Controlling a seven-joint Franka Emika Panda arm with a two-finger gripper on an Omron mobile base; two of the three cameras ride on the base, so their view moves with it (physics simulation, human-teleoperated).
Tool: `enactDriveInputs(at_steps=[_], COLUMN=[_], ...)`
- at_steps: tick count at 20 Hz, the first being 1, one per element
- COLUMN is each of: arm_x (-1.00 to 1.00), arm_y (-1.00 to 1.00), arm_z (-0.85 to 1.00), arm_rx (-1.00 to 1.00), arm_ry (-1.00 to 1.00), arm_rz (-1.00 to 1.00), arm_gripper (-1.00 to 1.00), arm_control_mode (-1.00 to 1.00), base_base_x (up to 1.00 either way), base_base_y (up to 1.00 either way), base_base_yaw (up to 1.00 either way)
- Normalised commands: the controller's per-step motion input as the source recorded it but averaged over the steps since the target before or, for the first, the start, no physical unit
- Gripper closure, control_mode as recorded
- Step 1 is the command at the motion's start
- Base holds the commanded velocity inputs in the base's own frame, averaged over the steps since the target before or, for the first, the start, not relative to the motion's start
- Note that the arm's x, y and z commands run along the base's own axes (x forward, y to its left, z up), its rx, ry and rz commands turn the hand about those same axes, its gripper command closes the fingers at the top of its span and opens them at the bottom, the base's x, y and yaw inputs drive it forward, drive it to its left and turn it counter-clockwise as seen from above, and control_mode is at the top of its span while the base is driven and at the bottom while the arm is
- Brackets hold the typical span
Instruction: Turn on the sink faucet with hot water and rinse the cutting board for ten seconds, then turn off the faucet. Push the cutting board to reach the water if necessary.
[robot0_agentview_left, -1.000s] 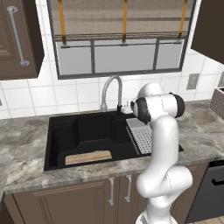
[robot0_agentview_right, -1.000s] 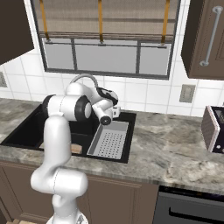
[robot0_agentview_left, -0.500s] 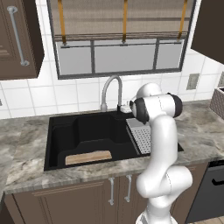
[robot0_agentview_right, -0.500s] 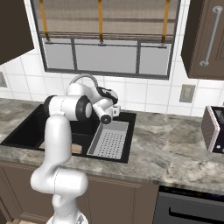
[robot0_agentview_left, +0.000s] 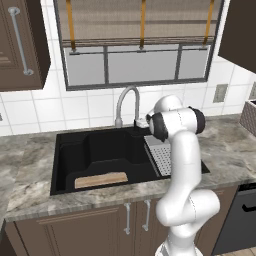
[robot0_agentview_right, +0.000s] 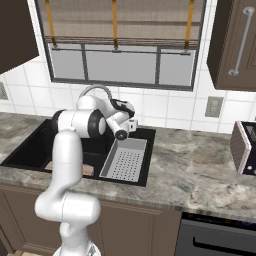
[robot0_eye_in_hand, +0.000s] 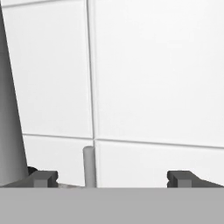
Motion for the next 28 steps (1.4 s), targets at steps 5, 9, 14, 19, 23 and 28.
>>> enactDriveInputs(at_steps=[5, 9, 14, 19, 23, 28], arm_x=[0.17, 0.13, 0.02, 0.00, 0.00, 0.00], arm_y=[0.06, 0.07, 0.02, 0.00, 0.00, 0.00], arm_z=[0.00, 0.00, 0.00, 0.00, 0.00, 0.00], arm_rx=[0.00, 0.00, 0.00, 0.00, 0.00, 0.00], arm_ry=[0.00, 0.00, 0.00, 0.00, 0.00, 0.00], arm_rz=[0.00, 0.00, 0.00, 0.00, 0.00, 0.00], arm_gripper=[-1.00, -1.00, -1.00, -1.00, -1.00, -1.00], arm_control_mode=[-1.00, -1.00, -1.00, -1.00, -1.00, -1.00], base_base_x=[0.00, 0.00, 0.00, 0.00, 0.00, 0.00], base_base_y=[0.00, 0.00, 0.00, 0.00, 0.00, 0.00], base_base_yaw=[0.00, 0.00, 0.00, 0.00, 0.00, 0.00])
